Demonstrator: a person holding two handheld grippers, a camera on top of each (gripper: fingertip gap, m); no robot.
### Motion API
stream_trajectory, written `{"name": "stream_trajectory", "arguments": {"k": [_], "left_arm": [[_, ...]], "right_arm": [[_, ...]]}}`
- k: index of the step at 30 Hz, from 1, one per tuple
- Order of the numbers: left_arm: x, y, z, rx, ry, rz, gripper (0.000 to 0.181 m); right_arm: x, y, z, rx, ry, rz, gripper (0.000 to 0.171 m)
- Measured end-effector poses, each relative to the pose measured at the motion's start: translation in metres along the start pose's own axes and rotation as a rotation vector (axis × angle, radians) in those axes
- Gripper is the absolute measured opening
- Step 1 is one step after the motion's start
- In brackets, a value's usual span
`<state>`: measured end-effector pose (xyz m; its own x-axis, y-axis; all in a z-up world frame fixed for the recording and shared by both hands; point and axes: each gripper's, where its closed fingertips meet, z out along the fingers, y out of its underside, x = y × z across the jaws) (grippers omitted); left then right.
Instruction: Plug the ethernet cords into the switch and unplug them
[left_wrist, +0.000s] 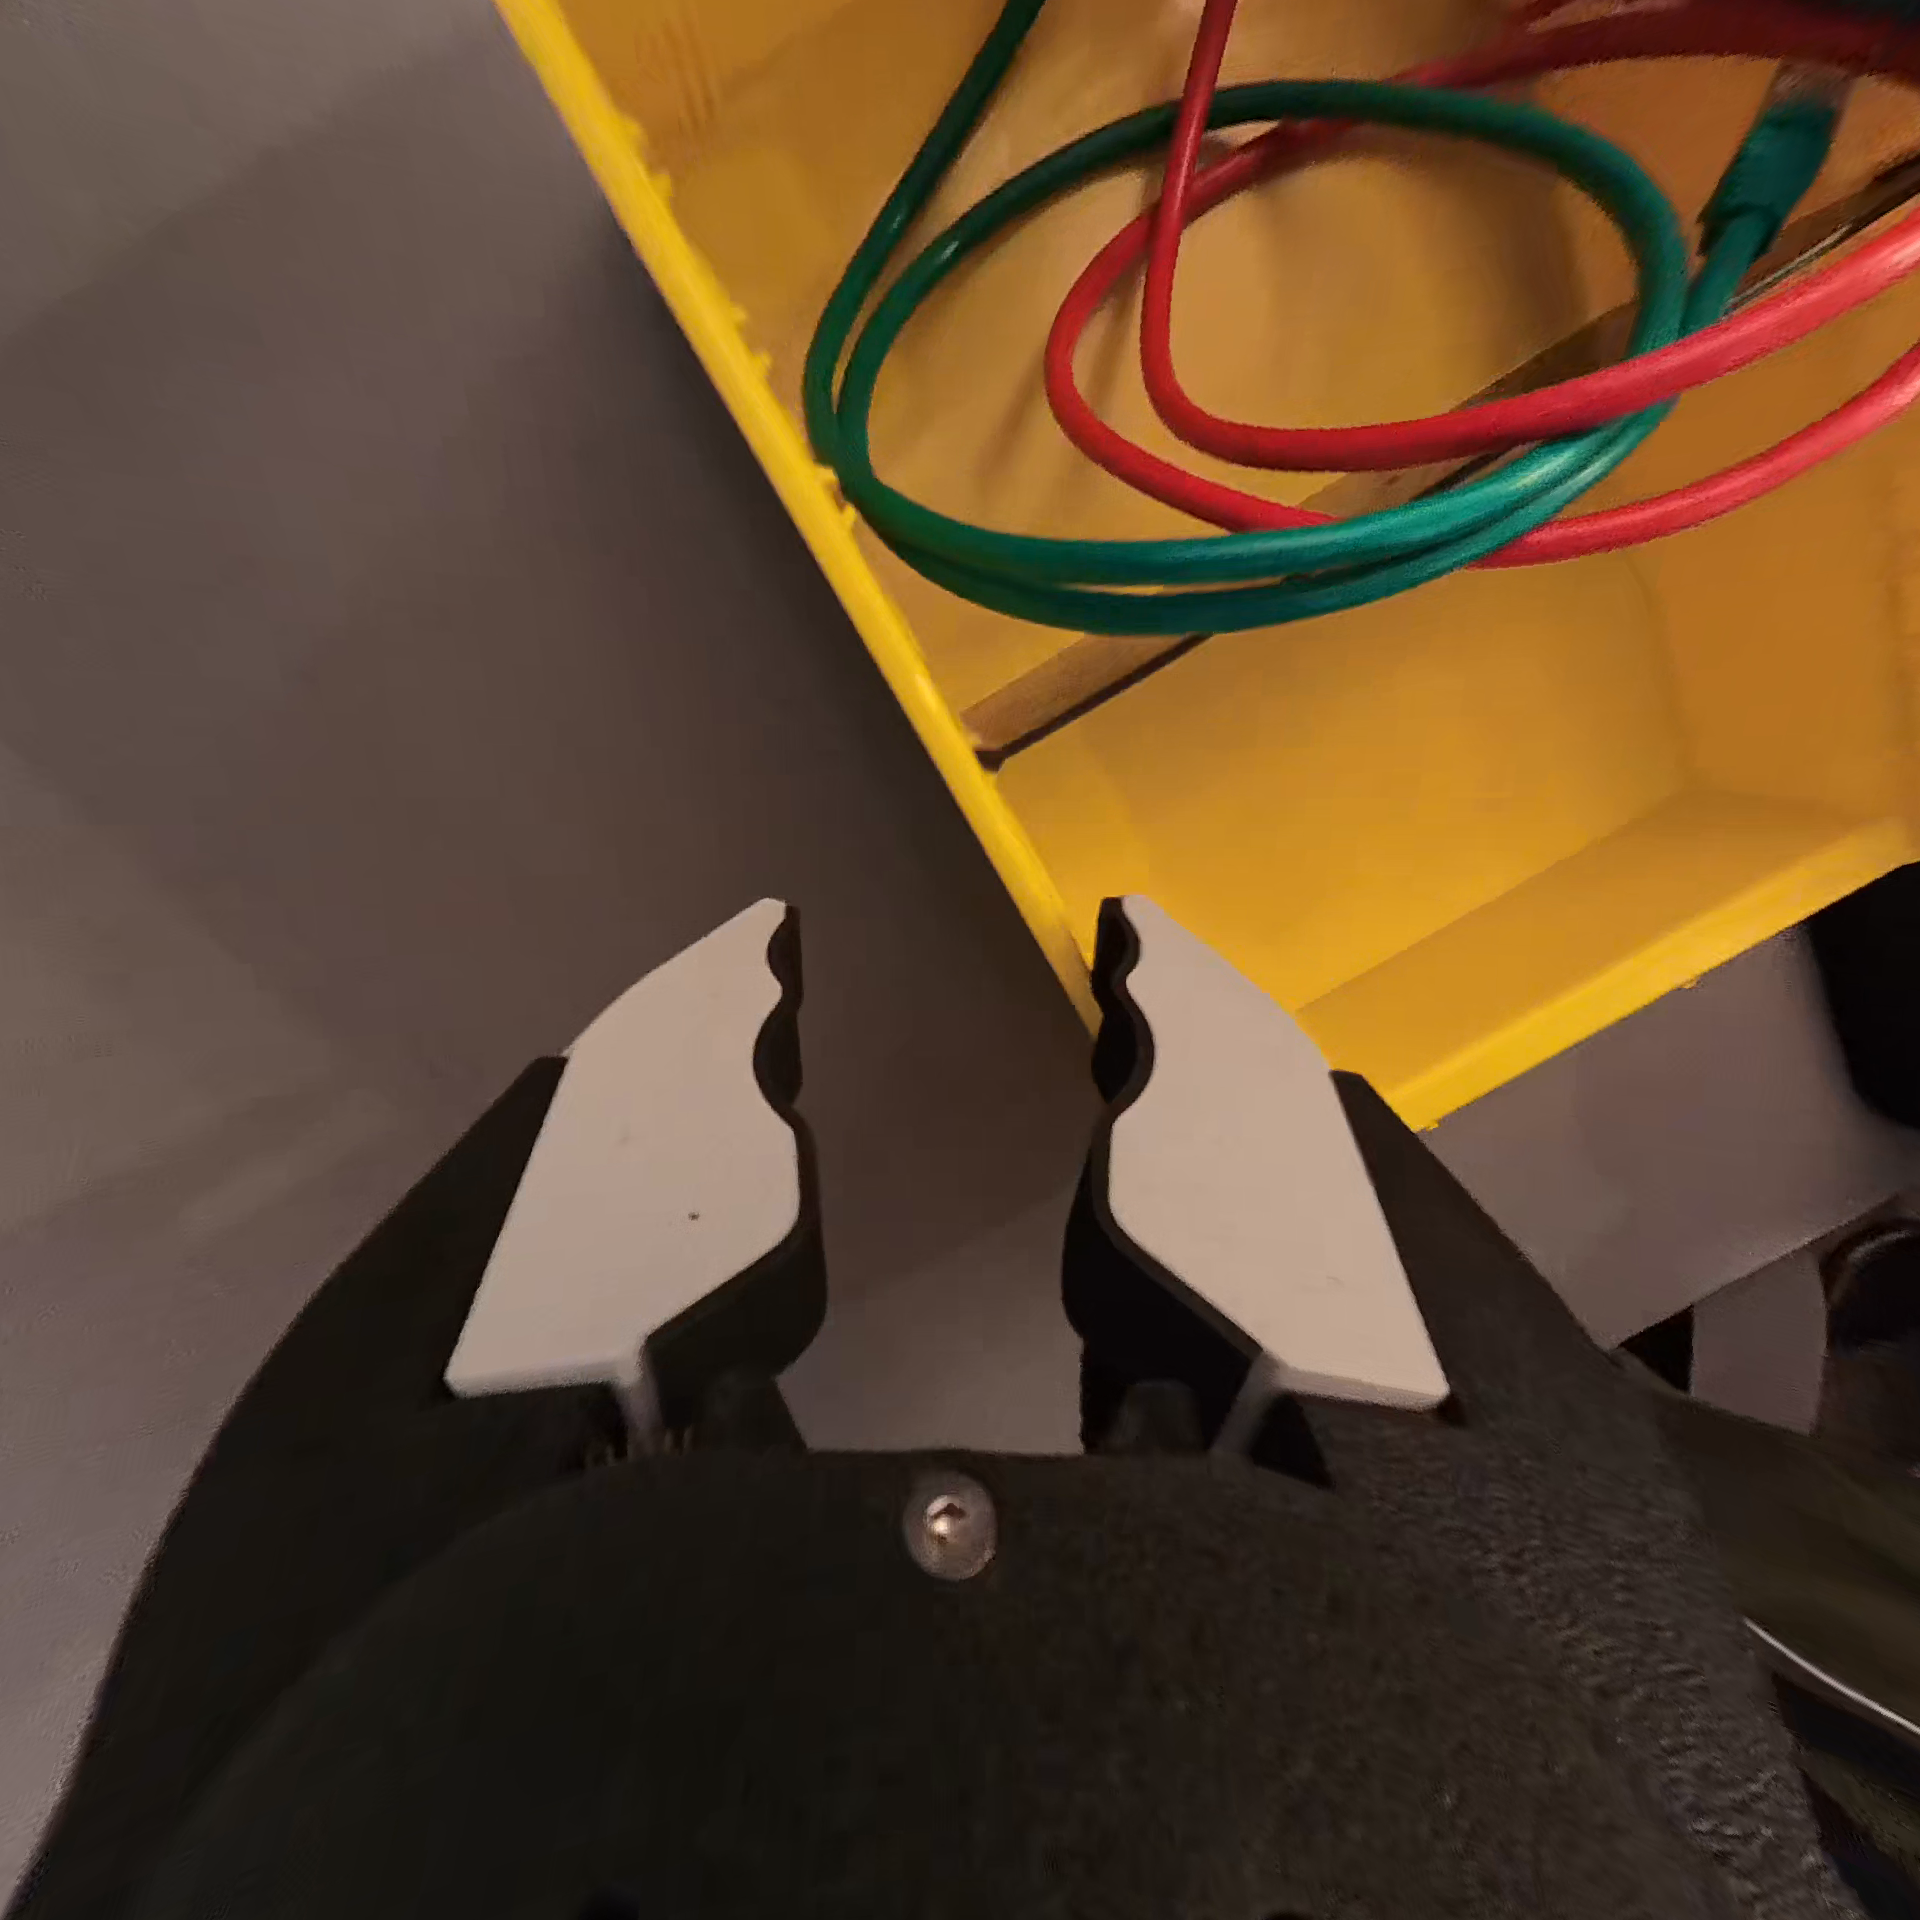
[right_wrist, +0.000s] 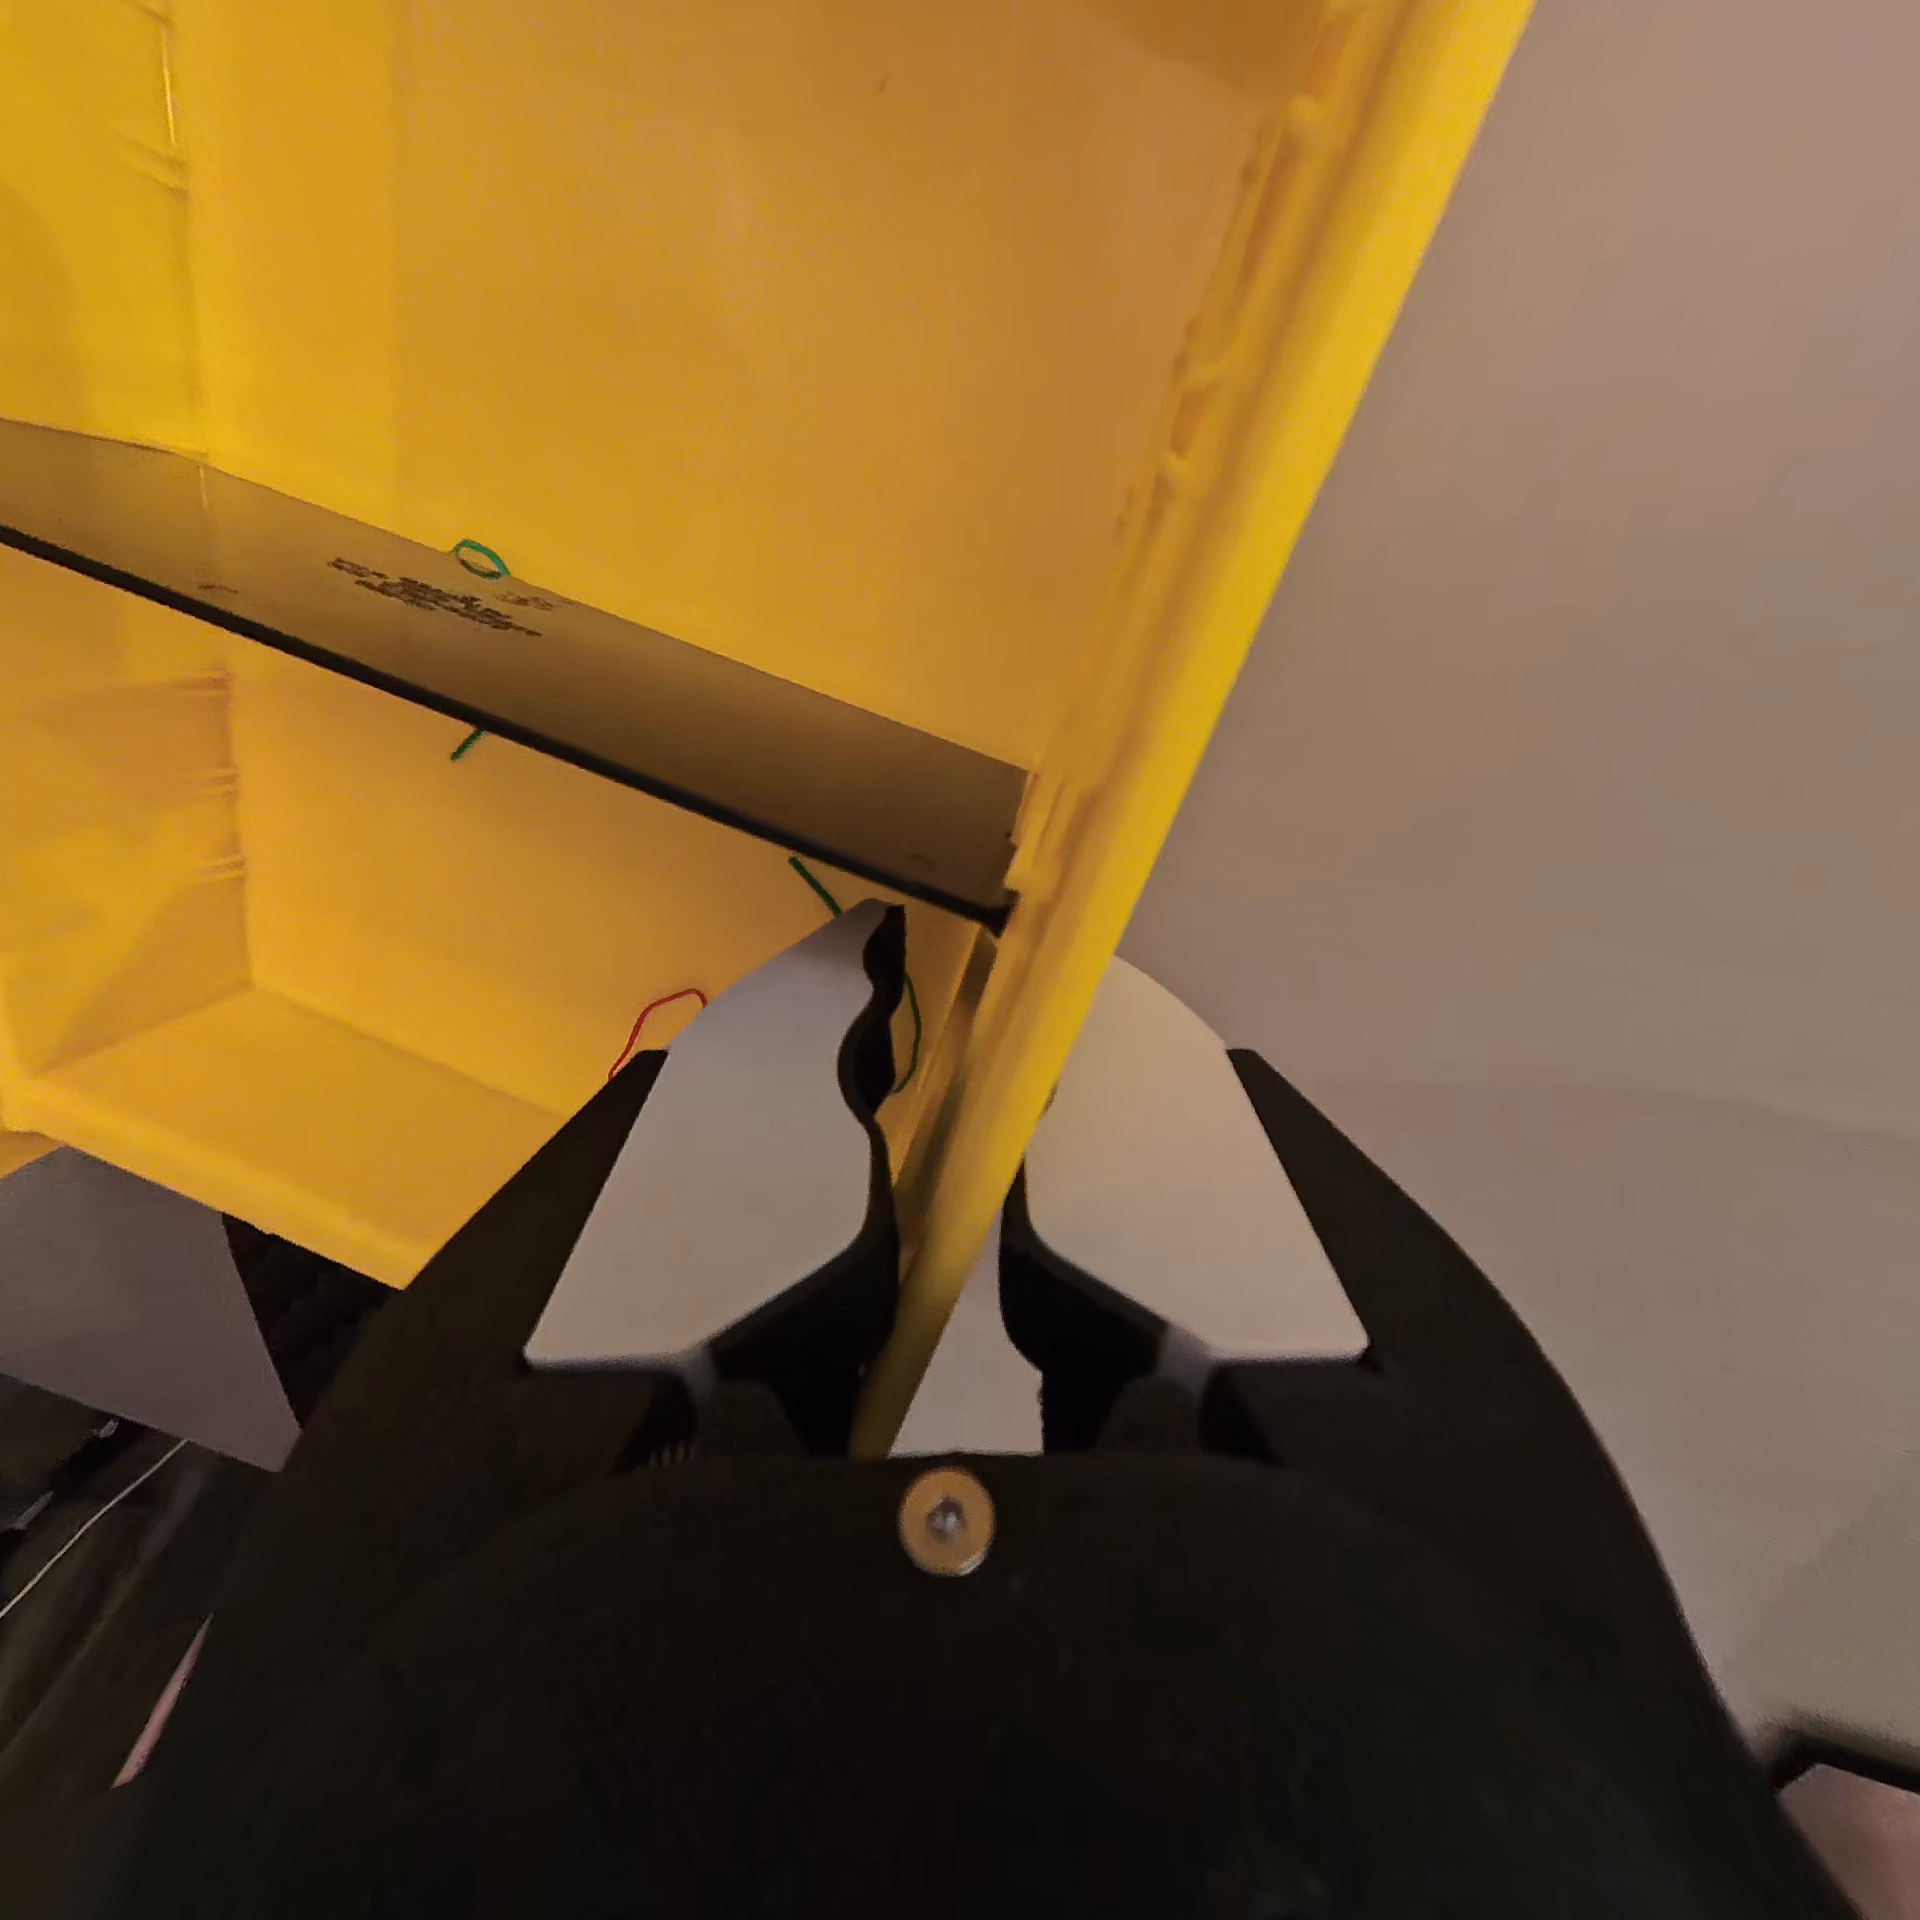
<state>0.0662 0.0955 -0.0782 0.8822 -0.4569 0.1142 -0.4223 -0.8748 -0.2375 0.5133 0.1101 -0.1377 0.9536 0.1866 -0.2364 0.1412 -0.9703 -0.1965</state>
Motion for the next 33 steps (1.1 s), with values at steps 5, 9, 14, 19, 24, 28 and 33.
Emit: {"name": "stream_trajectory", "arguments": {"k": [5, 9, 14, 19, 24, 28, 33], "left_arm": [[0.012, -0.01, 0.013, -0.066, -0.003, 0.028, 0.013], [0.006, -0.008, 0.012, -0.13, -0.009, 0.075, 0.009], [-0.026, 0.001, 0.006, -0.183, -0.039, -0.008, 0.006], [-0.082, 0.017, -0.006, -0.135, -0.064, -0.1, 0.003], [-0.137, 0.046, -0.021, -0.034, -0.033, -0.263, 0.004], [-0.186, 0.074, -0.035, 0.021, -0.083, -0.363, 0.004], [-0.229, 0.107, -0.049, 0.051, -0.111, -0.49, 0.004]], "right_arm": [[0.0, 0.003, -0.001, -0.012, 0.034, -0.048, 0.016], [-0.005, 0.004, 0.0, -0.028, 0.029, -0.069, 0.016], [-0.028, -0.006, 0.004, -0.06, -0.014, -0.103, 0.019], [-0.057, -0.02, 0.013, -0.1, -0.058, -0.111, 0.021], [-0.089, -0.032, 0.016, -0.134, -0.083, -0.104, 0.023], [-0.102, -0.038, 0.021, -0.143, -0.063, -0.123, 0.02], [-0.091, -0.041, 0.023, -0.125, -0.06, -0.064, 0.017]]}}
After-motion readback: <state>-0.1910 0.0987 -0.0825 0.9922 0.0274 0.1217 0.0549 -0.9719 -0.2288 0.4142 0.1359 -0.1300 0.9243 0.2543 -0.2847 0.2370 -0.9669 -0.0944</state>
